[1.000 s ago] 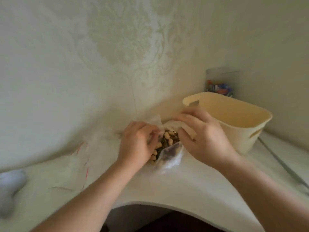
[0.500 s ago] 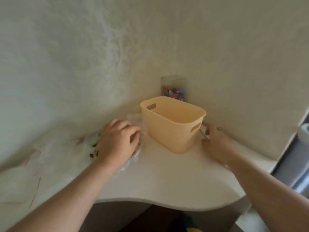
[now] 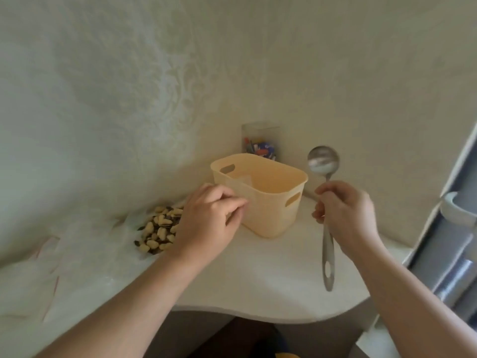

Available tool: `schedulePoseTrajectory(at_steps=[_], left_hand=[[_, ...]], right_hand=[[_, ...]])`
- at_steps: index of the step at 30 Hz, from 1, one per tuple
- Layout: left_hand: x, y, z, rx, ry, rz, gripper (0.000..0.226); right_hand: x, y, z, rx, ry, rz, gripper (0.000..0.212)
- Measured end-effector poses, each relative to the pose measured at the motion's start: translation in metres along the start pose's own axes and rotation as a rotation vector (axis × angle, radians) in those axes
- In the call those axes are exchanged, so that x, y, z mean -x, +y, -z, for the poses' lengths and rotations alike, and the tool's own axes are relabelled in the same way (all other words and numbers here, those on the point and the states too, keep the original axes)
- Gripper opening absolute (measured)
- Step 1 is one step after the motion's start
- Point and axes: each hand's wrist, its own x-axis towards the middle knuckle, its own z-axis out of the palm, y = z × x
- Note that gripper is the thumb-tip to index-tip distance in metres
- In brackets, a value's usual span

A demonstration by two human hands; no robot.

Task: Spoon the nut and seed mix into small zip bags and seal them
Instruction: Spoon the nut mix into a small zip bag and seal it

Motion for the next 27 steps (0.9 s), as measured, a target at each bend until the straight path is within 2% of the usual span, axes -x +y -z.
schedulePoseTrajectory(at_steps=[2,5,7,11,16,19,22,27], left_hand=[[-0.005,-0.003,0.008,0.048,0.022,0.053,0.015],[-0.007,-0.017,0.028,0.139,-0.004,0.217,0.013],[-0.005,-0.032,0.046,0.156,0.004,0.283,0.012],[0.003,-0.066,0.084,0.099,0.024,0.412,0.014],[0.012,-0.101,0.103,-0.007,-0.001,0.453,0.024],[0.015,-0.119,0.098,0.026,0.002,0.466,0.032],[0.019,-0.132,0.089,0.028,-0.013,0.436,0.032],[0.024,-0.154,0.084,0.131,-0.001,0.450,0.030]], right_hand=[[0.014,-0.025,-0.001,-0.076,-0.035,0.108,0.029],[0.026,-0.055,-0.016,-0.327,-0.291,0.208,0.041],[0.026,-0.065,-0.038,-0.282,-0.410,0.307,0.048],[0.033,-0.081,-0.103,-0.165,-0.488,0.469,0.029],[0.052,-0.097,-0.198,-0.230,-0.539,0.379,0.044],[0.057,-0.096,-0.242,-0.252,-0.609,0.339,0.039],[0.050,-0.088,-0.262,-0.225,-0.622,0.338,0.028],[0.033,-0.069,-0.263,-0.192,-0.614,0.371,0.029]])
